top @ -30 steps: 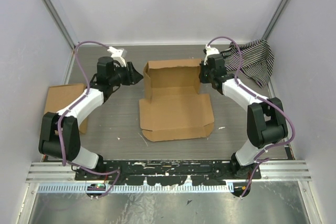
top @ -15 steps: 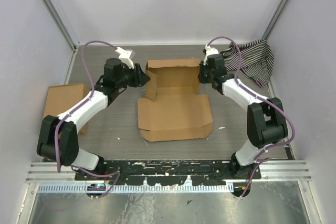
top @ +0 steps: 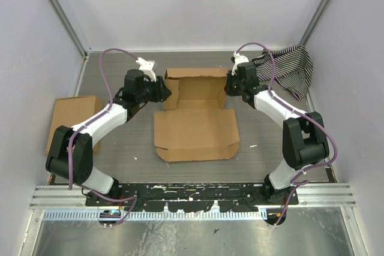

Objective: Fold the paper box

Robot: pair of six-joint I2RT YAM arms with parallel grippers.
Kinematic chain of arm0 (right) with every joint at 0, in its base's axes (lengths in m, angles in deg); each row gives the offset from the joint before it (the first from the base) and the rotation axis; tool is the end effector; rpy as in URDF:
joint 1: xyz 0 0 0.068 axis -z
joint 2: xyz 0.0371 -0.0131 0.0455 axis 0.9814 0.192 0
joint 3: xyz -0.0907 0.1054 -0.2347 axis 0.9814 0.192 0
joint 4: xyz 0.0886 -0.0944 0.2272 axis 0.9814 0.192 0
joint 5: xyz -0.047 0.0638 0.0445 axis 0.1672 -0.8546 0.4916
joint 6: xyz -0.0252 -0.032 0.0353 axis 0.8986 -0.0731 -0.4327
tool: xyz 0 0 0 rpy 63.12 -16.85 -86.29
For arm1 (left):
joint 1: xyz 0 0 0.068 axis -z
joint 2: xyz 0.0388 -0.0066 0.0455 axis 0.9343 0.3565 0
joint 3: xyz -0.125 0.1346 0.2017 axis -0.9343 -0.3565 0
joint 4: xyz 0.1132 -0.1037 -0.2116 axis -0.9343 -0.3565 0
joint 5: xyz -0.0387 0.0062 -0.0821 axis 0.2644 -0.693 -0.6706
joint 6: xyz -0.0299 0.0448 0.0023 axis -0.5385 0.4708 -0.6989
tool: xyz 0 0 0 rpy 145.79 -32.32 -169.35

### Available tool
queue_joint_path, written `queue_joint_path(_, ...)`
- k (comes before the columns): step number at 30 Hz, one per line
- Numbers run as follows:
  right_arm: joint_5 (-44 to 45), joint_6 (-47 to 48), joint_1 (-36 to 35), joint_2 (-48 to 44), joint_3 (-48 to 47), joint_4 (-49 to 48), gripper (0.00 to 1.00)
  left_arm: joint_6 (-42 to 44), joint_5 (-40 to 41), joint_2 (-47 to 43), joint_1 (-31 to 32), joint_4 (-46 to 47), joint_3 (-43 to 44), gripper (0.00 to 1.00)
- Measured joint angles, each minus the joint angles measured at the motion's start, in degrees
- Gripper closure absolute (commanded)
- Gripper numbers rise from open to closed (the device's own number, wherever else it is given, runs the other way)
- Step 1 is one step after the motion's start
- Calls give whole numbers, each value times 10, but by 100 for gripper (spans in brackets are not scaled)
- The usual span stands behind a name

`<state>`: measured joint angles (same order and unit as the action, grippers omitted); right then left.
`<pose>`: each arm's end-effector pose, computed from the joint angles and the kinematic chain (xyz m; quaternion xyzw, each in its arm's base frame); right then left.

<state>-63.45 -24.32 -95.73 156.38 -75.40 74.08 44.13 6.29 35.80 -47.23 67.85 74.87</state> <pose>0.3510 0.1081 0.2405 -0.0654 0.8868 0.1305 0.4385 0.3106 -0.1337 0.2527 0.0916 0.8359 -0.2728 0.4674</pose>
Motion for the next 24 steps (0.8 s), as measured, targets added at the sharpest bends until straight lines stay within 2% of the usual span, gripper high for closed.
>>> queue_joint_path(7, -3, 0, -3, -9, 9, 2, 96, 9, 70, 35, 16, 0, 21, 54)
queue_joint_path(10, 2, 0, -11, -12, 9, 8, 96, 6, 112, 42, 25, -6, 34, 63)
queue_joint_path(14, 13, -7, -23, -15, 9, 17, 96, -2, 170, 43, 35, -18, 45, 84)
queue_joint_path(18, 26, -18, -33, -15, -5, 44, 97, -10, 247, 64, 49, -85, 90, 96)
queue_joint_path(24, 61, -70, -50, -6, -63, 141, 97, -49, 377, 139, 77, -282, 245, 94)
